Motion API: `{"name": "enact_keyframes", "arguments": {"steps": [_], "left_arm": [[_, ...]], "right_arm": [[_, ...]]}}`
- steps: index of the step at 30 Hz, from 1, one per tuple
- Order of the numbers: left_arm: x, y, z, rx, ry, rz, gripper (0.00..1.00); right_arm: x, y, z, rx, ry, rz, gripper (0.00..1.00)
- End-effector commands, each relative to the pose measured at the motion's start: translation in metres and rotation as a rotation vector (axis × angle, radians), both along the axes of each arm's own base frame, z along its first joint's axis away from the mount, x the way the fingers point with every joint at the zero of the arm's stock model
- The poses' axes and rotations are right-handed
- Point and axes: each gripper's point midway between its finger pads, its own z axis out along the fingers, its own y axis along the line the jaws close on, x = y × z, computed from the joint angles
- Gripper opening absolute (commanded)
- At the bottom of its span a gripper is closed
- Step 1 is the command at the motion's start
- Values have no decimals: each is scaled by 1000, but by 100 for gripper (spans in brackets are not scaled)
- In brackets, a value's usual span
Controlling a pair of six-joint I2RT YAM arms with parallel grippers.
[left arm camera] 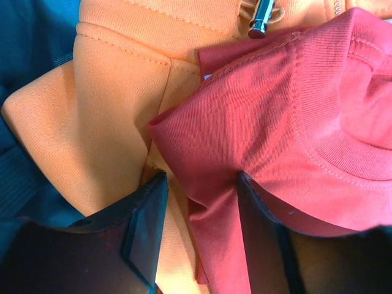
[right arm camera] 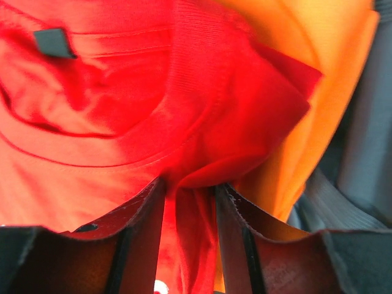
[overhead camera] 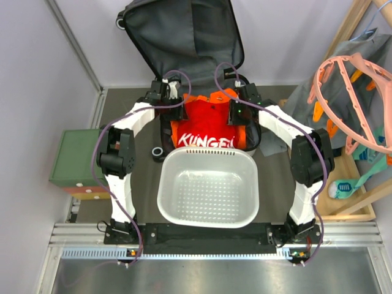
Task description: Open, take out, and arrange the luggage
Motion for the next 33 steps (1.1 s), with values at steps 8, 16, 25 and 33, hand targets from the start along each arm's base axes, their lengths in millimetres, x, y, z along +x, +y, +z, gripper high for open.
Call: {"name": "enact_keyframes", "arguments": {"steps": [8, 16, 25, 33], "left_arm": [[-18, -11, -25, 1, 76, -97, 50], [-30, -46, 1, -85, 85, -201, 2], [-20, -27, 71, -78, -72, -202, 0], [-16, -17, 121, -75, -171, -197, 0]], "right_arm": [[9, -20, -3, -86, -10, -48, 39], [9, 7, 23, 37, -31, 32, 0], [3, 1, 109, 76, -205, 36, 0], [-4, 7, 162, 116, -298, 69, 0]]}}
